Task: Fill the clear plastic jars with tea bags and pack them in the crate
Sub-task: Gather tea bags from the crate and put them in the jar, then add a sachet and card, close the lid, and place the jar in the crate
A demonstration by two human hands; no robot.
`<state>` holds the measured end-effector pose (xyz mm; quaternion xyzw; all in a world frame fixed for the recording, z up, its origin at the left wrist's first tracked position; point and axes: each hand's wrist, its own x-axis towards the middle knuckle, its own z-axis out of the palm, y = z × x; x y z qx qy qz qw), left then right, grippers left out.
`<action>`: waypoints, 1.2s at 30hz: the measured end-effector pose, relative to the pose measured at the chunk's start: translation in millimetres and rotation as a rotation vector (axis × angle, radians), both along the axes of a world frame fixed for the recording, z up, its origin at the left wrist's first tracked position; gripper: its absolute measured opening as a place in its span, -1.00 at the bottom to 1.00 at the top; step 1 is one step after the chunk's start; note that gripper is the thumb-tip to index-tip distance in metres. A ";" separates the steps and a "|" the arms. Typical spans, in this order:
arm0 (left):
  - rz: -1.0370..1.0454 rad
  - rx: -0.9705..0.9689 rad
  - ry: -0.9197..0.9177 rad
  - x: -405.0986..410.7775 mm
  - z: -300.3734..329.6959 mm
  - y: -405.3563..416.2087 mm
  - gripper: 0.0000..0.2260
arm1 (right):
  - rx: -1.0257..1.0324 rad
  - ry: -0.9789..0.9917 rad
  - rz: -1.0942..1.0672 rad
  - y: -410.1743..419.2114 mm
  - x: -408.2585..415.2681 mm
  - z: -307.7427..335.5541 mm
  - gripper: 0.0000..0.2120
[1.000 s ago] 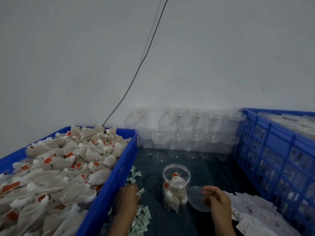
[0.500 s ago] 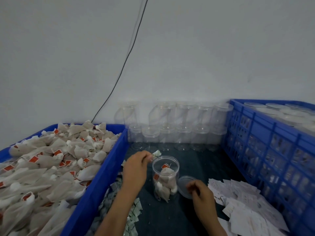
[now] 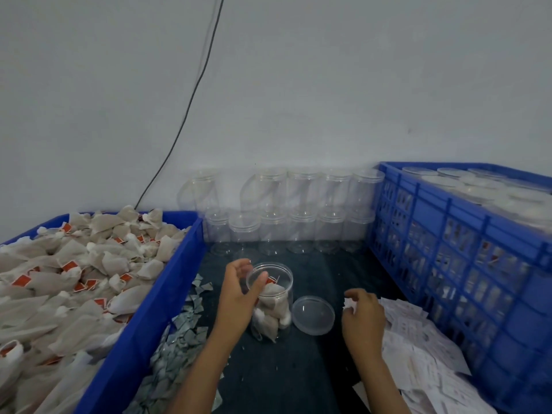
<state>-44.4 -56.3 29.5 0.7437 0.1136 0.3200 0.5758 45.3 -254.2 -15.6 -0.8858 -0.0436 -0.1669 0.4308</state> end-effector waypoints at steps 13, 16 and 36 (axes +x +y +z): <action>-0.101 -0.092 -0.005 0.8 -47.4 -9.4 -0.20 | -0.453 0.179 0.043 -24.8 33.2 -13.4 -0.64; -0.116 -0.090 -0.003 0.5 -50.5 -8.5 -0.13 | -0.501 0.124 0.020 -25.0 33.2 -14.1 -0.69; -0.117 -0.074 0.006 5.1 -66.0 -2.7 -0.28 | -0.147 0.014 -0.095 -34.4 32.0 -15.7 -0.74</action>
